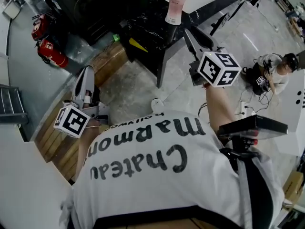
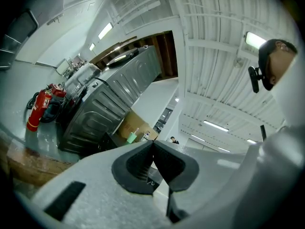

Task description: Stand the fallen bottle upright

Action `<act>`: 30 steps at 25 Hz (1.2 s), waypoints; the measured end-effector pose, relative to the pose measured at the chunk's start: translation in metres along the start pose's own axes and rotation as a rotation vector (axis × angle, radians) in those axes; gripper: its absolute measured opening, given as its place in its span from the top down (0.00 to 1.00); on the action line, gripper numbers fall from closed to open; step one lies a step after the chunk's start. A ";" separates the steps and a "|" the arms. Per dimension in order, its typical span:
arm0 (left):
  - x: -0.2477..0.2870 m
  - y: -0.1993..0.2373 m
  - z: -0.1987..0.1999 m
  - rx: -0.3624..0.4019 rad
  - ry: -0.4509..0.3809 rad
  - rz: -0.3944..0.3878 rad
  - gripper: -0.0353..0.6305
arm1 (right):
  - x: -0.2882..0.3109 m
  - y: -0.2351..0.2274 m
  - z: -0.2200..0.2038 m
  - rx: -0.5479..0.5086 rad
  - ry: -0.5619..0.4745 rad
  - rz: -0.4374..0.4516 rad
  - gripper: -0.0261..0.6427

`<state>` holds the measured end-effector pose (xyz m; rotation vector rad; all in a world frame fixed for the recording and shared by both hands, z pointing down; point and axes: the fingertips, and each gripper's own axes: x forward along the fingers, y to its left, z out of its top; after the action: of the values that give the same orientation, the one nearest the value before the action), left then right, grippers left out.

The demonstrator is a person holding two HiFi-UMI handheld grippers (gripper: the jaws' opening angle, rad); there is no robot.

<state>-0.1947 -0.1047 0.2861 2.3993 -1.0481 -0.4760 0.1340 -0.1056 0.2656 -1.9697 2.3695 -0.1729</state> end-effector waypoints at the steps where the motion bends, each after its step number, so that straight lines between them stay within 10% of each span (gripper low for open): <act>1: -0.003 -0.004 -0.005 0.005 0.016 -0.012 0.93 | -0.013 0.001 -0.001 0.016 -0.005 -0.015 0.83; 15: -0.021 -0.074 -0.060 0.081 0.169 -0.179 0.93 | -0.160 -0.011 -0.031 0.087 0.051 -0.247 0.92; 30: -0.028 -0.110 -0.079 0.062 0.176 -0.186 0.93 | -0.200 -0.028 -0.022 0.050 0.073 -0.252 0.92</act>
<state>-0.1100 0.0044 0.2940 2.5533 -0.7783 -0.2919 0.1956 0.0873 0.2854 -2.2685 2.1251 -0.3160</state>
